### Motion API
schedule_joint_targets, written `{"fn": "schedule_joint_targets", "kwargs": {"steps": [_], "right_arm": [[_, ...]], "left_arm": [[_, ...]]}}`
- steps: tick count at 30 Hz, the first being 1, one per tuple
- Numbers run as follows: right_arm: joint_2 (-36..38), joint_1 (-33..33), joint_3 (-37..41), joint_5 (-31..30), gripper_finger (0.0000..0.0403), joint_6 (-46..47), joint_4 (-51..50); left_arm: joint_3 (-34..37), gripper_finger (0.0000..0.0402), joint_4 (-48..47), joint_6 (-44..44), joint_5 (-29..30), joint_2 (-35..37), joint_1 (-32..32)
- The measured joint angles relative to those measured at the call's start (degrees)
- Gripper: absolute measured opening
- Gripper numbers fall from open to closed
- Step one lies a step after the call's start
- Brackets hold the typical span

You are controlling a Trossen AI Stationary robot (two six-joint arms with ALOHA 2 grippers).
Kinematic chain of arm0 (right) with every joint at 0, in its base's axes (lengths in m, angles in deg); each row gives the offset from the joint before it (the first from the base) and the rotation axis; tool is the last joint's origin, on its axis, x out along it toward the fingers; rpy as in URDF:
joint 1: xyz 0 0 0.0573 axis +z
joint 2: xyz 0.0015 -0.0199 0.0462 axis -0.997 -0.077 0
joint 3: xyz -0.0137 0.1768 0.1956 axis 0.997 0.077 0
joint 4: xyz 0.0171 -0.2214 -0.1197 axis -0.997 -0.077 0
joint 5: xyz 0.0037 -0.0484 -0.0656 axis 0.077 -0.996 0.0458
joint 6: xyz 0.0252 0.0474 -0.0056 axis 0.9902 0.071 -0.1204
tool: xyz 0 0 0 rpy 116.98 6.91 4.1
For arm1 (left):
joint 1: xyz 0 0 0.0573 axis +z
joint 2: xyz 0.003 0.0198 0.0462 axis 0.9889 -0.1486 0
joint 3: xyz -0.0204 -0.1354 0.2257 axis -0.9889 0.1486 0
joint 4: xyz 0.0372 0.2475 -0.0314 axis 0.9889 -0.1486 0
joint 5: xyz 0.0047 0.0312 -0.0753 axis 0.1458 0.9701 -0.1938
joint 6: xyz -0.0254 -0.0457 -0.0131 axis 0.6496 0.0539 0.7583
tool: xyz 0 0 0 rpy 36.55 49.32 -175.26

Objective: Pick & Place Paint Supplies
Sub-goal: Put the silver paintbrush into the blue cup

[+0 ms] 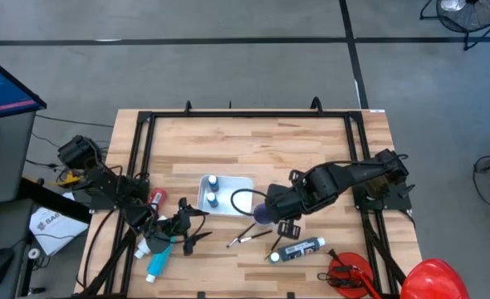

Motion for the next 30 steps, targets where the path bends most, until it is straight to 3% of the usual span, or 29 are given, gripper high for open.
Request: {"fn": "schedule_joint_targets", "kwargs": {"steps": [30], "right_arm": [[-1.5, -0.2, 7.2, 0.4, 0.0012, 0.6, 5.3]], "left_arm": [[0.0, 0.0298, -0.1, 0.0, -0.1, 0.0, 0.0]]}}
